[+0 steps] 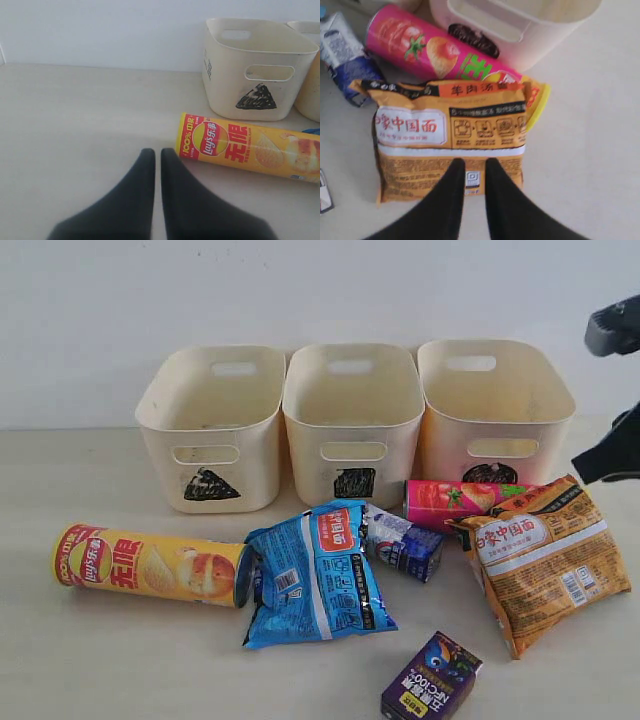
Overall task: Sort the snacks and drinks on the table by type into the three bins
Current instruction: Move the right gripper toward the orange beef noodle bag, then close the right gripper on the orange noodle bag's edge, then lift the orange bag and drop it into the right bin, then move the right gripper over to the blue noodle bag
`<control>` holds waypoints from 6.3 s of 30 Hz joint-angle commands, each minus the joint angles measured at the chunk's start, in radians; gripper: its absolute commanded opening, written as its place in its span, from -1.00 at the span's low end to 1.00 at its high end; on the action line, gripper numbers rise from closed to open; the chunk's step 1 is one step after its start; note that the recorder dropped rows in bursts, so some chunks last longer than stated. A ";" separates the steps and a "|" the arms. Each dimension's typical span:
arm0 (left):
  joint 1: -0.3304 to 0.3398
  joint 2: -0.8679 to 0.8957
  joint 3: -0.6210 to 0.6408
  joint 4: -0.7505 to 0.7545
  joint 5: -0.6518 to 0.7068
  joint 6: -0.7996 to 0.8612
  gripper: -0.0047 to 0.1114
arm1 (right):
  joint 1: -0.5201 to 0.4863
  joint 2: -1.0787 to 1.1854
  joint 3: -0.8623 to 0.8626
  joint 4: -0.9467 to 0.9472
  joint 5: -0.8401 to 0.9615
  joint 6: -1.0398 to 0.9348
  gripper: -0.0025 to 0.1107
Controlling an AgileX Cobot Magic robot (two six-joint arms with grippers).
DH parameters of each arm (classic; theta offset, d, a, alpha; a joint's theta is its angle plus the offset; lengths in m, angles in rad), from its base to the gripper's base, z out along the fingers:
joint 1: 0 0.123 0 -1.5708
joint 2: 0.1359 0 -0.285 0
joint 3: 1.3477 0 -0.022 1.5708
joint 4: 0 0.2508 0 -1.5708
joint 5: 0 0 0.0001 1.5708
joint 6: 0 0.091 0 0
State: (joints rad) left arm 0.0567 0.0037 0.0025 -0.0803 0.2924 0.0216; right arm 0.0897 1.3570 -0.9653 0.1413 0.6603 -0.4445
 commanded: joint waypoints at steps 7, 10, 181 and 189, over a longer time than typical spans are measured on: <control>-0.003 -0.004 -0.002 -0.002 -0.008 -0.005 -0.85 | -0.162 0.210 -0.201 0.159 0.259 -0.096 0.33; -0.003 -0.004 -0.002 -0.002 -0.008 -0.005 -0.85 | -0.254 0.290 -0.266 0.363 0.396 -0.273 0.29; -0.003 -0.004 -0.002 -0.002 -0.008 -0.005 -0.85 | -0.020 0.387 -0.512 0.272 0.200 -0.260 -0.96; -0.003 -0.004 -0.002 -0.002 -0.008 -0.005 -0.85 | -0.004 0.390 -0.512 0.396 0.424 -0.254 -0.96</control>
State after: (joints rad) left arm 0.0567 0.0037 0.0025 -0.0803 0.2924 0.0216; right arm 0.0711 1.7550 -1.4738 0.5027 1.0108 -0.7031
